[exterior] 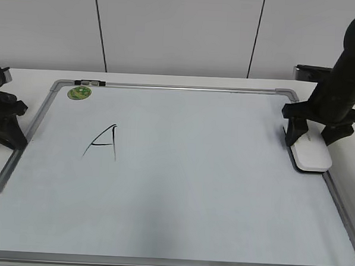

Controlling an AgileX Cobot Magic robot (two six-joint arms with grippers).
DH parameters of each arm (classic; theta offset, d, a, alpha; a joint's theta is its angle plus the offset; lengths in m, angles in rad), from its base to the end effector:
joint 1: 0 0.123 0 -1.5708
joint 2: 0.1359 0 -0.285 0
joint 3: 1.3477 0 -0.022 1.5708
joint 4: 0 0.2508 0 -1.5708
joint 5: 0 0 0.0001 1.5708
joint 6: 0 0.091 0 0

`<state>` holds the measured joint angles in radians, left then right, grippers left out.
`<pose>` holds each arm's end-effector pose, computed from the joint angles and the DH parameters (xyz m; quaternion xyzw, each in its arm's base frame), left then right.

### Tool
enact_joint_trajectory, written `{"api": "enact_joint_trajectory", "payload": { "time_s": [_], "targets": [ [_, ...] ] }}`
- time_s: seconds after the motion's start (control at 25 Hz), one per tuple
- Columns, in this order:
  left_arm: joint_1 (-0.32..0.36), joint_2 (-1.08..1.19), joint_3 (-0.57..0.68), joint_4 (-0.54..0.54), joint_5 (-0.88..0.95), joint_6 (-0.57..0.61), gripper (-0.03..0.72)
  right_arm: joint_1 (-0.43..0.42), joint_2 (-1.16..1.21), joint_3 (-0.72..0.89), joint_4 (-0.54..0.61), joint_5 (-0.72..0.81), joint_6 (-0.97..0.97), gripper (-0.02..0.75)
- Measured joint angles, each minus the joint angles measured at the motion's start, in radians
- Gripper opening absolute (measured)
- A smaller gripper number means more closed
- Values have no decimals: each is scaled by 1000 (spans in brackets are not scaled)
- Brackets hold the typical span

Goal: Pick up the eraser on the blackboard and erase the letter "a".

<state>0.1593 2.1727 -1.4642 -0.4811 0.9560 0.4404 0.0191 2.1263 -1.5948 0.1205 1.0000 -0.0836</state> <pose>0.4129 0.0315 0.1217 -0.0006 0.9810 -0.1864 0.0543 0.4290 0.0174 0.1648 -0.0219 0.9964 0.0506 0.0648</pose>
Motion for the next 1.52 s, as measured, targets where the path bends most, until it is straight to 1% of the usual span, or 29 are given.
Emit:
{"api": "enact_joint_trajectory", "payload": {
  "time_s": [0.24, 0.56, 0.72, 0.84, 0.96, 1.0, 1.08, 1.2, 1.28, 1.32, 1.4, 1.52],
  "targets": [
    [0, 0, 0, 0, 0, 0, 55, 0, 25, -2, 4, 11, 0, 545],
    [0, 0, 0, 0, 0, 0, 56, 0, 30, -19, 4, 9, 0, 587],
    [0, 0, 0, 0, 0, 0, 62, 0, 30, -83, -3, 58, -6, 590],
    [0, 0, 0, 0, 0, 0, 87, 0, 30, -139, -21, 116, -9, 590],
    [0, 0, 0, 2, 0, 0, 142, 0, 30, -202, -41, 185, -9, 590],
    [0, 0, 0, 2, 0, 0, 172, 0, 30, -223, -48, 200, -11, 590],
    [0, 0, 0, 5, -2, 2, 249, 0, 30, -259, -53, 213, -11, 590],
    [0, 0, -19, 8, 12, 1, 407, 0, 30, -313, -56, 219, -11, 589],
    [0, -14, -45, 10, 33, 1, 476, 0, 30, -363, -56, 220, -13, 589],
    [0, -26, -61, 10, 47, 1, 498, 0, 30, -381, -56, 220, -13, 590],
    [0, -53, -94, 4, 91, 1, 517, 0, 24, -402, -50, 220, -13, 589],
    [0, -100, -124, -11, 165, -17, 524, 0, -14, -404, -40, 227, -13, 589]
  ]
}}
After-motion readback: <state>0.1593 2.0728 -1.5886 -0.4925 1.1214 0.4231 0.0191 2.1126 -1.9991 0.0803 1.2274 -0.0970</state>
